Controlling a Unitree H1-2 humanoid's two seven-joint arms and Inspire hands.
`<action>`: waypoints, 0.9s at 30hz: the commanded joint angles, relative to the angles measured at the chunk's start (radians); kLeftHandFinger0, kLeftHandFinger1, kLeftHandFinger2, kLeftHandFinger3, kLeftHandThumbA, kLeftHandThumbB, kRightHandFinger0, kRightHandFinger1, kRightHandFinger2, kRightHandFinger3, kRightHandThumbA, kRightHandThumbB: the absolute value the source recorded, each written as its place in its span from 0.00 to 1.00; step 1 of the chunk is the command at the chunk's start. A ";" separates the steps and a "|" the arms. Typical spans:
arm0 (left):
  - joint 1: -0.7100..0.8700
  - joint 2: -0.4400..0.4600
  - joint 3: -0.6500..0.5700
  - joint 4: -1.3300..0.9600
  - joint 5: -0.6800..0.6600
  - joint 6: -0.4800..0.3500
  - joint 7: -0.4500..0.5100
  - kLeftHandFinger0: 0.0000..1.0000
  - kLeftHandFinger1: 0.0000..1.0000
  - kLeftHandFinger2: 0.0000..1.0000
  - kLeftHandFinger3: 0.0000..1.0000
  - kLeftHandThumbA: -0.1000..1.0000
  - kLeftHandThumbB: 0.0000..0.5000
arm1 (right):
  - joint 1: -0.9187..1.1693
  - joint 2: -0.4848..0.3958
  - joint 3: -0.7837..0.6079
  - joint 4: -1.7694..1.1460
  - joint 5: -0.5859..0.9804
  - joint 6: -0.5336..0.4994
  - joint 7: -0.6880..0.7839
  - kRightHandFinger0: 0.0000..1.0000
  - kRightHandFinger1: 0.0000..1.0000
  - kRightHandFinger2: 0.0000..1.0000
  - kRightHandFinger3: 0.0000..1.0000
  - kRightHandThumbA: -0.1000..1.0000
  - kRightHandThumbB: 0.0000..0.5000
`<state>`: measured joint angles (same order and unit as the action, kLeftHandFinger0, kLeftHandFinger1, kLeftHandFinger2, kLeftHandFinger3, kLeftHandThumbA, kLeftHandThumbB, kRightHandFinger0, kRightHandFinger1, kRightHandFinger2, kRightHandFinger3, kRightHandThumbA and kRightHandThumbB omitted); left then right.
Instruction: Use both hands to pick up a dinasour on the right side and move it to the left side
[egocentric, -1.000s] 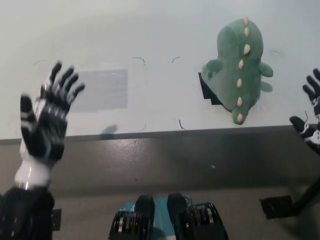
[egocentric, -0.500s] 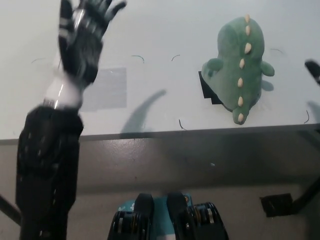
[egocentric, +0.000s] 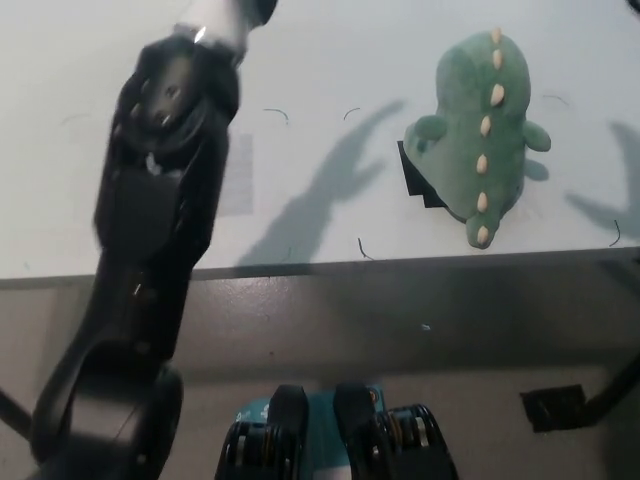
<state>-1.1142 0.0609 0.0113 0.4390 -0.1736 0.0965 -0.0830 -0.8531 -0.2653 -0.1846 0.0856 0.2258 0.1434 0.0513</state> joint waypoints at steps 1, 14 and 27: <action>-0.141 -0.026 0.010 0.126 0.002 -0.094 -0.009 1.00 1.00 1.00 1.00 1.00 0.96 | -0.109 -0.026 0.008 0.084 -0.042 -0.005 -0.022 1.00 1.00 1.00 1.00 1.00 0.42; -0.318 -0.047 -0.002 0.569 0.044 -0.183 0.010 1.00 1.00 1.00 1.00 1.00 0.96 | -0.188 -0.032 0.032 0.328 -0.077 -0.064 -0.006 1.00 1.00 1.00 1.00 1.00 0.29; -0.302 -0.081 -0.013 0.805 0.077 -0.240 0.017 1.00 1.00 1.00 1.00 1.00 0.88 | -0.225 -0.030 0.050 0.604 -0.111 -0.193 -0.003 1.00 1.00 1.00 1.00 1.00 0.43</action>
<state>-1.3688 -0.0189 0.0060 1.2277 -0.1231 -0.0766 -0.0716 -1.0036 -0.2702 -0.1407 0.6649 0.1417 0.0440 0.0582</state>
